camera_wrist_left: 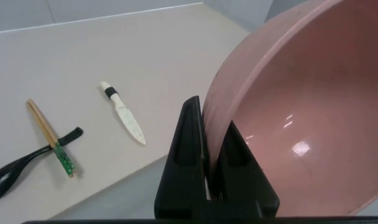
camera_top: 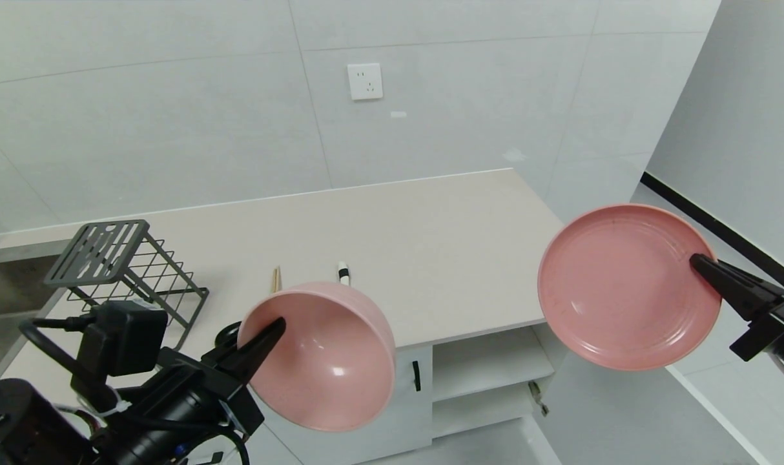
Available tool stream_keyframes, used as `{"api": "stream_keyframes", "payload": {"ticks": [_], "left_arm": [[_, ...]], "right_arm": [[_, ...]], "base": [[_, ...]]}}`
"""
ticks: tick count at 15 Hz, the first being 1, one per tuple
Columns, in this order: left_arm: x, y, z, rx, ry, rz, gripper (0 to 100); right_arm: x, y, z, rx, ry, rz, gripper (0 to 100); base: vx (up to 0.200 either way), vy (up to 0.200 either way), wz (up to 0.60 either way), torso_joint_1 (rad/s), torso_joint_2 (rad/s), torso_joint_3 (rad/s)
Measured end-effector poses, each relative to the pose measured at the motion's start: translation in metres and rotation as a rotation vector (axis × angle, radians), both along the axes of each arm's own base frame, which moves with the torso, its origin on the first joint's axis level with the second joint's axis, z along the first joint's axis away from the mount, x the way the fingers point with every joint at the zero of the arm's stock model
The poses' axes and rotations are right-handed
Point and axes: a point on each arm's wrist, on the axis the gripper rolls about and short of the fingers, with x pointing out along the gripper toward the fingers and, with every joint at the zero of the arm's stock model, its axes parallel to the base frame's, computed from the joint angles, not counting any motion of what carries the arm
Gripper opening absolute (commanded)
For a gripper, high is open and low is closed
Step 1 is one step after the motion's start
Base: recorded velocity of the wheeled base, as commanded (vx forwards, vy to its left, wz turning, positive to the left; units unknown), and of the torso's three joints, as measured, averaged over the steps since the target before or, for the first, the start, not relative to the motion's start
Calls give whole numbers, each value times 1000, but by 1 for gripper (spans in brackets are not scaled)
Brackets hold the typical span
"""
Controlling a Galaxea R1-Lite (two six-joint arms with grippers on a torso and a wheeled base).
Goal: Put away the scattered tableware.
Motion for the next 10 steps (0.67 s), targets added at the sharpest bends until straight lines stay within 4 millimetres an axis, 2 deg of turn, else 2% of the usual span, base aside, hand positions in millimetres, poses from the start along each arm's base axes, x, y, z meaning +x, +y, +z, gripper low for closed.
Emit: {"api": "stream_keyframes", "payload": {"ticks": [2,4,10], "left_arm": [[0,0,1,-3,-5,0,0],[-1,0,1,-5,-7,-1,0],[-2,1,2,16,-22,0,0]], "right_arm": [[0,0,0,0,0,1,0],[0,0,0,0,0,1,0],[0,0,0,-1,0,1,0]], "base": [[0,0,0,0,0,0],[0,0,0,-137,273,127],[0,-200,0,-86,167,85]]}}
